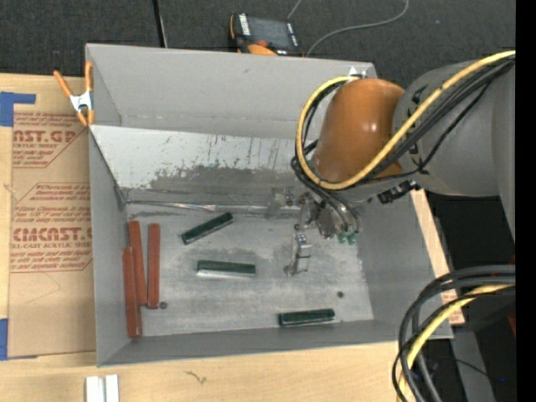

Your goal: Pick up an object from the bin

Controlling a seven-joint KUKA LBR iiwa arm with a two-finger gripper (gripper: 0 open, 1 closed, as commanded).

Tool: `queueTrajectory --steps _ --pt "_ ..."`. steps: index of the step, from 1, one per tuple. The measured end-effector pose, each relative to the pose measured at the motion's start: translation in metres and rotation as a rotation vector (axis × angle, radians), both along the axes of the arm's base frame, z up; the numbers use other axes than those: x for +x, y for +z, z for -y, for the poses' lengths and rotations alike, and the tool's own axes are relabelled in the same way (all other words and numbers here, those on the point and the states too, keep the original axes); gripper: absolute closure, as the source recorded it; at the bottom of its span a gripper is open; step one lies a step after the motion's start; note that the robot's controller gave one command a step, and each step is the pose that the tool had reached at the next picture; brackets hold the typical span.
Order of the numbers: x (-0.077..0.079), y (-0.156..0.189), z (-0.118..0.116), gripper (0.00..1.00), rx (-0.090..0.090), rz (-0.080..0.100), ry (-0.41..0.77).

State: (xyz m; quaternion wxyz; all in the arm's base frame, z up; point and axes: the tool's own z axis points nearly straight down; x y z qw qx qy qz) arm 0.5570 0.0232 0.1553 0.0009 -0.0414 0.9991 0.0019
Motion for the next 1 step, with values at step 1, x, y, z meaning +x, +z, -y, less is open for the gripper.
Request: queueTrajectory --steps 1 --pt "-0.0194 -0.0893 -0.0546 0.00 -0.001 -0.007 0.122"
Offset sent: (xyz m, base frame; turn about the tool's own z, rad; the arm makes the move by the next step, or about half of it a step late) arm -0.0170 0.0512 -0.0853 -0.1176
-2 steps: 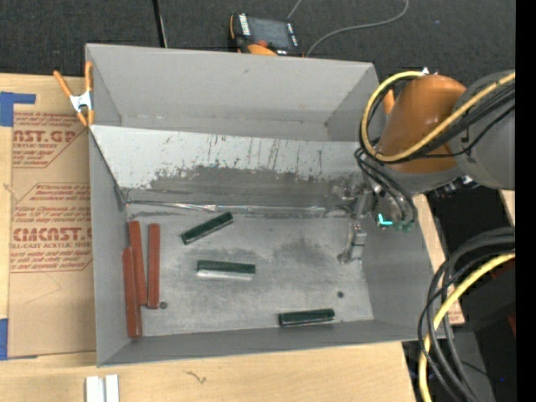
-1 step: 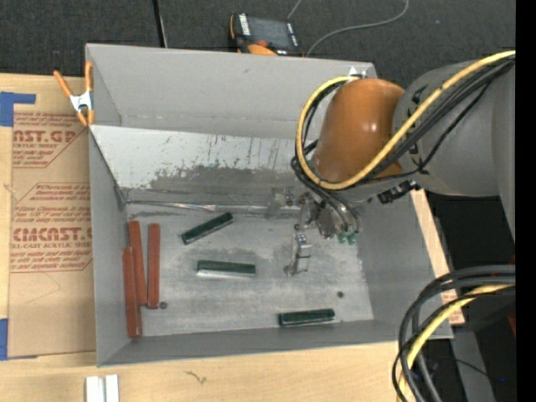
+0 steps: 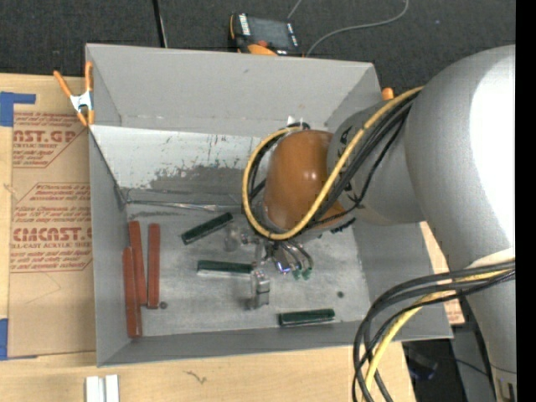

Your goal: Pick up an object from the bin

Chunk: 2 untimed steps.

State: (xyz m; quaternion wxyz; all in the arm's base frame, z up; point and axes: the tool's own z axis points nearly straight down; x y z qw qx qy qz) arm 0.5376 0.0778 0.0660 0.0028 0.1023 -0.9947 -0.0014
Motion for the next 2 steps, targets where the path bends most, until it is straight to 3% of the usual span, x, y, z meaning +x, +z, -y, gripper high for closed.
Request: queueTrajectory --steps 1,2 --pt "0.0025 0.0037 0.0023 1.00 -0.001 0.007 -0.004" --pt "0.0023 0.0035 0.0025 0.00 -0.002 0.006 -0.004"
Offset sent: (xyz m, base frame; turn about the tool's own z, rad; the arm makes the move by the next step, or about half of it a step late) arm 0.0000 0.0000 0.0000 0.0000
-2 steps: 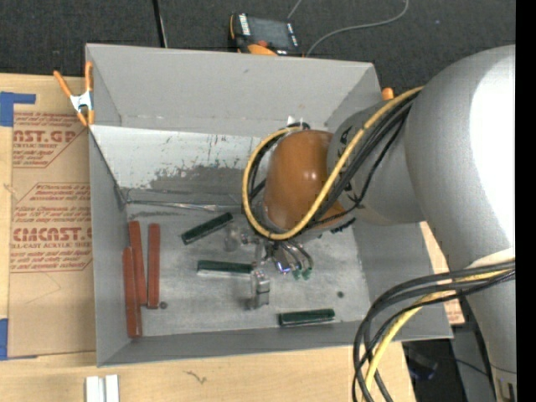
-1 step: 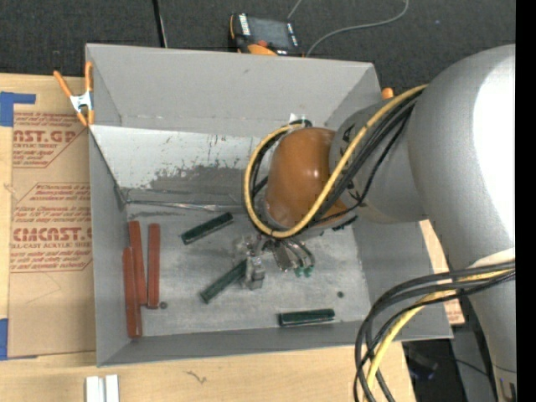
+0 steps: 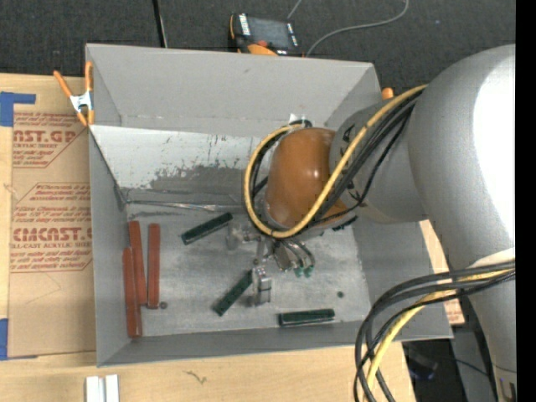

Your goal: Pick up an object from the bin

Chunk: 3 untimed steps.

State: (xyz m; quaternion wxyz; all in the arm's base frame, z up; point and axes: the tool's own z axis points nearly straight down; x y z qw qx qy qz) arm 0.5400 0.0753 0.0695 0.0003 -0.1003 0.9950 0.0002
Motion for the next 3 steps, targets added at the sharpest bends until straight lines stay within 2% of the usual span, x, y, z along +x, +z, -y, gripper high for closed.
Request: queueTrajectory --steps 1,2,3 --pt "-0.051 0.002 -0.019 0.00 0.001 0.010 0.091" --pt "-0.053 0.000 -0.019 1.00 0.000 0.000 0.089" --pt "-0.044 0.159 -0.029 1.00 0.001 0.008 0.098"
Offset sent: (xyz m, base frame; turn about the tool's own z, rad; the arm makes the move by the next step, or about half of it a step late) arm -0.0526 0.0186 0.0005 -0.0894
